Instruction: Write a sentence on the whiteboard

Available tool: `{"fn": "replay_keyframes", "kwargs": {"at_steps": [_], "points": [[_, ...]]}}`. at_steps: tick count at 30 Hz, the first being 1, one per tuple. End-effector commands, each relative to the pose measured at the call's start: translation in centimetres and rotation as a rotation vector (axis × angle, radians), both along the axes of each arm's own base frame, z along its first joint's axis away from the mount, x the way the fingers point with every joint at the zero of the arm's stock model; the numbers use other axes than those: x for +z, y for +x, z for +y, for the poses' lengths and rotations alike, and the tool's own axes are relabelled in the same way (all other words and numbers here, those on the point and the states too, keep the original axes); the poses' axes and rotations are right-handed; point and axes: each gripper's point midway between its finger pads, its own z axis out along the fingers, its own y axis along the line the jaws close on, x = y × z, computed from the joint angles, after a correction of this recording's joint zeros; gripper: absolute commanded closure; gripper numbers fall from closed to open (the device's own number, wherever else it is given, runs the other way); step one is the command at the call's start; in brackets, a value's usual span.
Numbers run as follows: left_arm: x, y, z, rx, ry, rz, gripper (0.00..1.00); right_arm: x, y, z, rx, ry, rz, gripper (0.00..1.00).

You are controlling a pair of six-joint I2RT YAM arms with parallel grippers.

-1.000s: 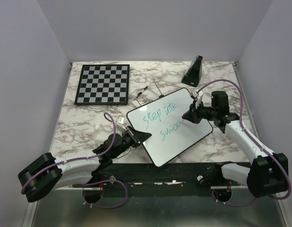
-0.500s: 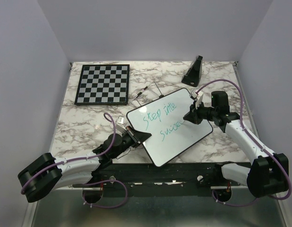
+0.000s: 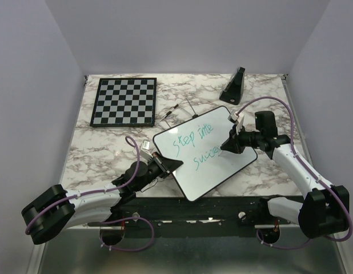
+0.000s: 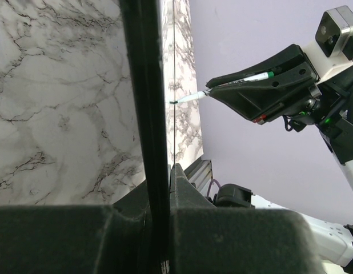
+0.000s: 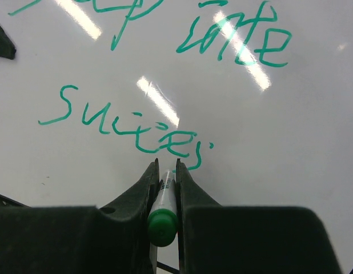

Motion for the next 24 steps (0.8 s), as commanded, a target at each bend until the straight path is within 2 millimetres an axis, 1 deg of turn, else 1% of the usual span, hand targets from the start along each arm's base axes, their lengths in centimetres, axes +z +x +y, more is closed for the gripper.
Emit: {"fn": "replay_keyframes", "kwargs": {"at_steps": [1, 2, 3, 5, 6, 8, 9, 12, 16, 17, 19, 24], "points": [[2.7, 0.9, 0.1, 0.033, -0.036, -0.106, 1.0, 2.1, 0.2, 0.3, -0.039, 0.036, 0.001, 0.99], [2.6, 0.8, 0.1, 0.031, -0.037, -0.105, 1.0, 2.9, 1.1, 0.2, -0.065, 0.044, -0.036, 1.0], [2.7, 0.9, 0.1, 0.033, -0.039, -0.107, 1.0, 3.3, 2.0, -0.5, -0.113, 0.035, -0.059, 1.0], [2.6, 0.8, 0.2, 0.033, -0.038, -0.106, 1.0, 3.8, 3.1, -1.1, -0.173, 0.037, -0.09, 0.99], [2.7, 0.8, 0.3, 0.035, -0.04, -0.108, 1.0, 3.6, 3.9, -2.0, -0.223, 0.02, -0.099, 0.99], [2.8, 0.8, 0.4, 0.036, -0.039, -0.109, 1.0, 3.3, 4.9, -2.6, -0.272, 0.012, -0.106, 0.99], [2.8, 0.7, 0.4, 0.038, -0.04, -0.11, 1.0, 2.5, 5.3, -3.3, -0.317, -0.014, -0.099, 0.99], [2.7, 0.7, 0.5, 0.037, -0.038, -0.112, 1.0, 1.9, 6.3, -4.1, -0.377, -0.031, -0.098, 1.0], [2.8, 0.7, 0.4, 0.038, -0.045, -0.112, 1.0, 1.3, 6.7, -4.3, -0.41, -0.022, -0.088, 0.99], [2.8, 0.8, 0.5, 0.04, -0.047, -0.11, 1.0, 1.5, 6.8, -4.2, -0.413, -0.011, -0.091, 1.0], [2.7, 0.8, 0.5, 0.042, -0.049, -0.104, 1.0, 1.5, 6.7, -3.9, -0.407, 0.005, -0.084, 0.99], [2.7, 0.8, 0.5, 0.045, -0.048, -0.098, 1.0, 0.7, 6.1, -3.2, -0.384, 0.033, -0.029, 1.0]]}}
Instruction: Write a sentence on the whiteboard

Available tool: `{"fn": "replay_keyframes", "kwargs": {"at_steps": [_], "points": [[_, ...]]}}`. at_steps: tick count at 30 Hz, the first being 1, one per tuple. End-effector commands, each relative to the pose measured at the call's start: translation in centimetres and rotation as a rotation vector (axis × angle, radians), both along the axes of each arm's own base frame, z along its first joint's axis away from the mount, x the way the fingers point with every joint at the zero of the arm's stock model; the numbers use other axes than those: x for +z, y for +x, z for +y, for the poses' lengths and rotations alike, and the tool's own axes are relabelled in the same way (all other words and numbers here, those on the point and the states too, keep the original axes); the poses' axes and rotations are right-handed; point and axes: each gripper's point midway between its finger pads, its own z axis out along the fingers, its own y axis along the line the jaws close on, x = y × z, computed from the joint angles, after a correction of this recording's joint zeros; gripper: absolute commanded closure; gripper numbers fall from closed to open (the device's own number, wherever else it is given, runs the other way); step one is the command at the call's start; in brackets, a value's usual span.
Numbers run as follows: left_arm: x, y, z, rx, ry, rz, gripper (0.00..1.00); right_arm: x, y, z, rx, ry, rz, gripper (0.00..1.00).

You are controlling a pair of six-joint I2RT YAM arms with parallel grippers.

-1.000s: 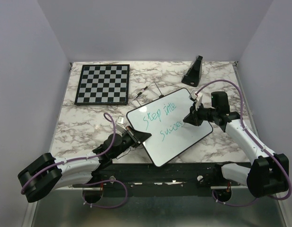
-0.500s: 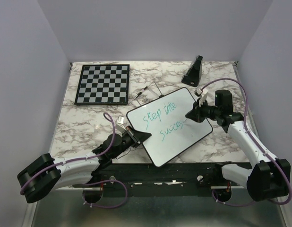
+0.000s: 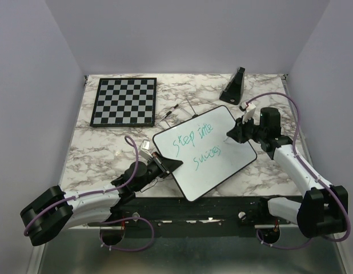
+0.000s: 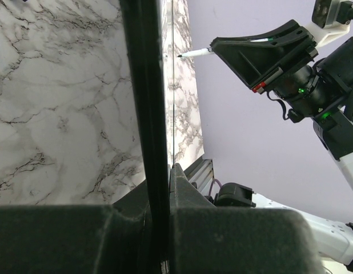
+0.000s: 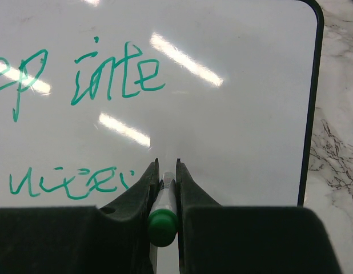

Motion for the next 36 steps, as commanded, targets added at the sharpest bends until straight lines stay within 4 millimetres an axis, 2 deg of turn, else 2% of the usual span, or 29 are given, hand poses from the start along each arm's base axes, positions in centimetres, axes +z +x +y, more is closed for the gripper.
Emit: {"fn": "replay_keyframes", "kwargs": {"at_steps": [1, 12, 28, 36], "points": [[2.3, 0.9, 0.3, 0.046, -0.053, -0.077, 1.0, -0.6, 0.0, 0.4, -0.005, 0.04, 0.034, 0.99], [2.4, 0.9, 0.2, 0.045, -0.054, -0.079, 1.0, -1.5, -0.2, 0.6, -0.016, 0.06, 0.095, 0.99], [2.5, 0.9, 0.2, 0.04, -0.052, -0.081, 1.0, -0.9, -1.2, 2.0, 0.048, 0.128, 0.125, 0.99], [2.5, 0.9, 0.2, 0.043, -0.05, -0.082, 1.0, -1.8, -2.0, 1.6, 0.058, 0.09, 0.168, 1.0]]}}
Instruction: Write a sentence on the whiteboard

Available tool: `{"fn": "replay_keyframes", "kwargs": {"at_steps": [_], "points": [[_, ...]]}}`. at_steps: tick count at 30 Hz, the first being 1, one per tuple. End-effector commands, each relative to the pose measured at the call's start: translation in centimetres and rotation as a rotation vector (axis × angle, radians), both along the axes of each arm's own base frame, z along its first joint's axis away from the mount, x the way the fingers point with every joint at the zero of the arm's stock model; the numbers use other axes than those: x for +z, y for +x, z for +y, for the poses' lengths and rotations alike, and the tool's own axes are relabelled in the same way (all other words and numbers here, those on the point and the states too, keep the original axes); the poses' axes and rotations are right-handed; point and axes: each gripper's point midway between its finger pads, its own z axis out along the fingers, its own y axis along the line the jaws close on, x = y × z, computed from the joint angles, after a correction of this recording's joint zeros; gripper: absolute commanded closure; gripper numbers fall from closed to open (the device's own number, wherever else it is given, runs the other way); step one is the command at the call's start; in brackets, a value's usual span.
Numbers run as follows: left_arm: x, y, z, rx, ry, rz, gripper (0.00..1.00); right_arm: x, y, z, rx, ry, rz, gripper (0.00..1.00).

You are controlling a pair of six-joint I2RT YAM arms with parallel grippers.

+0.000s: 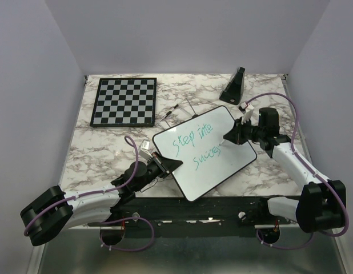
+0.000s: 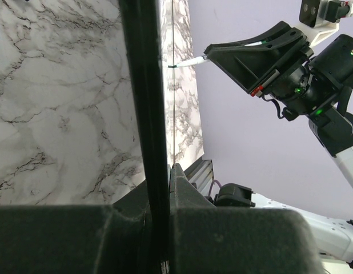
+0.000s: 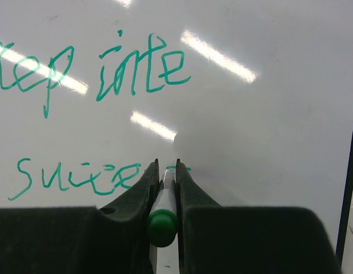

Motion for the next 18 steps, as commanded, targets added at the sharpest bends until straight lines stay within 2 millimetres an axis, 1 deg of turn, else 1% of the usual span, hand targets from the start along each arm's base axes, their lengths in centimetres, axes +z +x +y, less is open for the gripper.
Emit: {"fn": "replay_keyframes", "kwargs": {"at_steps": [1, 14, 18], "points": [[2.6, 0.9, 0.2, 0.04, -0.05, -0.088, 1.0, -1.0, -1.0, -0.2, 0.022, -0.024, 0.054, 0.99], [2.6, 0.8, 0.4, 0.043, -0.049, -0.091, 1.0, -2.2, -0.6, -2.8, -0.095, -0.145, 0.063, 1.0], [2.7, 0.8, 0.4, 0.043, -0.05, -0.094, 1.0, -2.4, -1.2, -2.6, -0.066, -0.15, 0.083, 1.0]]}}
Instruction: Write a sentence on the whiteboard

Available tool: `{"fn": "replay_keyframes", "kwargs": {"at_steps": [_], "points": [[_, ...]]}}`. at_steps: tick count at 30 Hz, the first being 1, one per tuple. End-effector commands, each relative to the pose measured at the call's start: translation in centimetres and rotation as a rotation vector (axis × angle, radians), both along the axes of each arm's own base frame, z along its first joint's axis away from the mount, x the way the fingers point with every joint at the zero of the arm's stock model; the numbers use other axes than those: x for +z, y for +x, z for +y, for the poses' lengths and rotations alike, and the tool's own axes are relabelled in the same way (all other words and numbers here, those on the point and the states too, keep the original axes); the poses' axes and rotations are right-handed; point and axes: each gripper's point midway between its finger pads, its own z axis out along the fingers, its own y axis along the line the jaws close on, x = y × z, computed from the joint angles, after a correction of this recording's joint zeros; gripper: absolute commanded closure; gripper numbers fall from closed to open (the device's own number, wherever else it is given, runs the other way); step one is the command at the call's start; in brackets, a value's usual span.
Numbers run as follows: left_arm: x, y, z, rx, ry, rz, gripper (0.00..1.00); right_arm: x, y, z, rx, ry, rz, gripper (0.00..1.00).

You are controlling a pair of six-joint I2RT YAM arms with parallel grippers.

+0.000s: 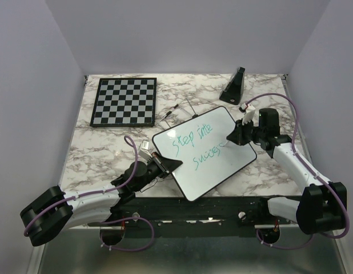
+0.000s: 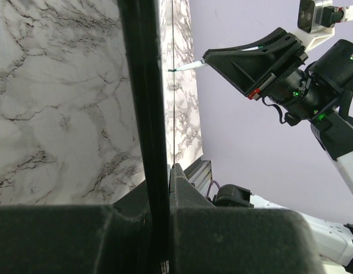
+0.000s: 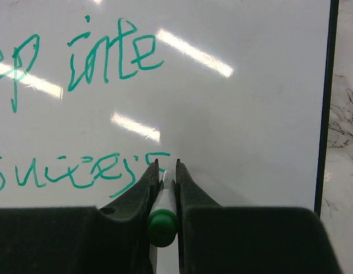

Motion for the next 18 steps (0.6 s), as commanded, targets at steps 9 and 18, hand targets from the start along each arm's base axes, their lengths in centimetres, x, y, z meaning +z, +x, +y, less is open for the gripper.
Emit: {"fn": "replay_keyframes", "kwargs": {"at_steps": [9, 18], "points": [[2.8, 0.9, 0.3, 0.04, -0.045, -0.108, 1.0, -0.7, -3.0, 0.4, 0.101, -0.008, 0.093, 0.99], [2.6, 0.9, 0.1, 0.035, -0.042, -0.106, 1.0, 2.8, -3.4, 2.6, 0.19, 0.118, 0.063, 0.99]]}}
